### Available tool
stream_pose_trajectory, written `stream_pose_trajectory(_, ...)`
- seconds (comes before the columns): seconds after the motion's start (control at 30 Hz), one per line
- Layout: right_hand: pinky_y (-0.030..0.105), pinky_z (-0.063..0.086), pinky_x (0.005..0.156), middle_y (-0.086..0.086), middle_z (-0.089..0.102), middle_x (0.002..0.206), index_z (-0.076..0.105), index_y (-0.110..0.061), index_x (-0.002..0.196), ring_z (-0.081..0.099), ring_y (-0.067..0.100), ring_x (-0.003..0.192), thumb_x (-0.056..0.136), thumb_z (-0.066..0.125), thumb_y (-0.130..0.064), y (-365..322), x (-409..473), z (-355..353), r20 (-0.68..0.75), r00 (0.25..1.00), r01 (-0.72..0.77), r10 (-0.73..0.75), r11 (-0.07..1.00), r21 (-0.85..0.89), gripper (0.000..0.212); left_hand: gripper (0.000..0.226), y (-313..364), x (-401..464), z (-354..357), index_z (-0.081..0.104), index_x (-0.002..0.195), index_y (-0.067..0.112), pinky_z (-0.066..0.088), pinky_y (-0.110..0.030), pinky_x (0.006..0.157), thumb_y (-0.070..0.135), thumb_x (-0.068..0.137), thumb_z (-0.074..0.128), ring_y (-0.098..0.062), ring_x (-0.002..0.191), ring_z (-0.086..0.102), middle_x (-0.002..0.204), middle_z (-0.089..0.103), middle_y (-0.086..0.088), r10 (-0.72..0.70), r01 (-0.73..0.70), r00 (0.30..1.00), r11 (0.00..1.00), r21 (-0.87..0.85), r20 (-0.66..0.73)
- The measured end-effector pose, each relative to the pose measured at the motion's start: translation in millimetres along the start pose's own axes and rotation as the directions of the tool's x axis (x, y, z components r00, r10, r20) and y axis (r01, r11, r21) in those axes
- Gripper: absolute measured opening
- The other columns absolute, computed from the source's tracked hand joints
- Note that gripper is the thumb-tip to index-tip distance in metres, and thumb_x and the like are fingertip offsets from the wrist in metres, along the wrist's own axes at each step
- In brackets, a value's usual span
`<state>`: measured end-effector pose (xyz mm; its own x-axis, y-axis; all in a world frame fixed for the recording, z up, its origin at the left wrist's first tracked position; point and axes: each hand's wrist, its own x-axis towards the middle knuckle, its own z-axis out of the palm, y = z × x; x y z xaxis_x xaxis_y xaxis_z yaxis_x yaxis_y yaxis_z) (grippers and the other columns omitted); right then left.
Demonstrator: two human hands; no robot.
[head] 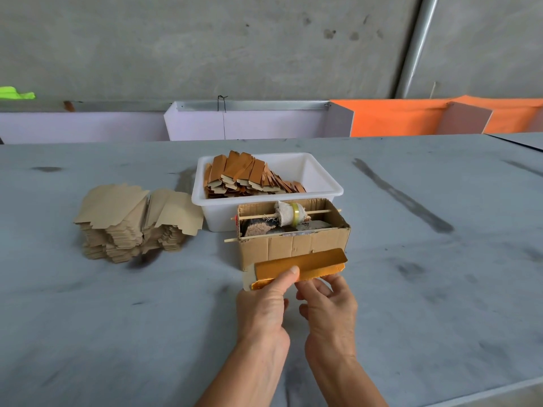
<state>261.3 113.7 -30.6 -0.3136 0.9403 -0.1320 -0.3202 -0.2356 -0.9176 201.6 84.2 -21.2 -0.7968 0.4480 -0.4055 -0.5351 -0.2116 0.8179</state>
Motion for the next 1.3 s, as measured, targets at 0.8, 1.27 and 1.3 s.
stream_pose_trajectory(0.8,0.027,0.039,0.064,-0.002,0.064,0.056,0.059,-0.014,0.072,0.058,0.011,0.062,0.082,0.067,-0.006,-18.7,8.3,6.3,0.044,0.94,-0.342,0.339,0.927,0.152,0.015,0.012,5.1,-2.7,-8.1,0.068,0.077,0.015,0.048,-0.032,0.072,0.022,0.073,0.077,-0.019,0.082,0.062,0.075,0.07,-0.002,-0.055,0.042,0.989,0.995,0.093,0.139)
stream_pose_trajectory(1.27,0.027,0.037,0.059,0.001,0.064,0.054,0.06,-0.01,0.072,0.055,0.014,0.059,0.076,0.07,0.004,-19.3,11.9,4.9,0.02,0.926,-0.378,0.377,0.922,0.083,0.018,0.008,6.6,-0.7,-11.1,0.067,0.078,0.011,0.05,-0.032,0.071,0.007,0.076,0.074,-0.017,0.07,0.062,0.071,0.07,-0.004,-0.039,0.025,0.993,0.992,0.127,0.108)
stream_pose_trajectory(1.3,0.026,0.037,0.056,0.002,0.061,0.053,0.059,-0.009,0.07,0.052,0.014,0.057,0.076,0.07,0.005,-18.4,12.8,5.0,0.006,0.929,-0.37,0.37,0.927,0.066,0.018,0.007,6.4,-0.7,-11.9,0.067,0.079,0.011,0.05,-0.032,0.07,0.007,0.077,0.073,-0.017,0.071,0.062,0.074,0.07,-0.005,-0.047,0.031,0.992,0.991,0.132,0.116)
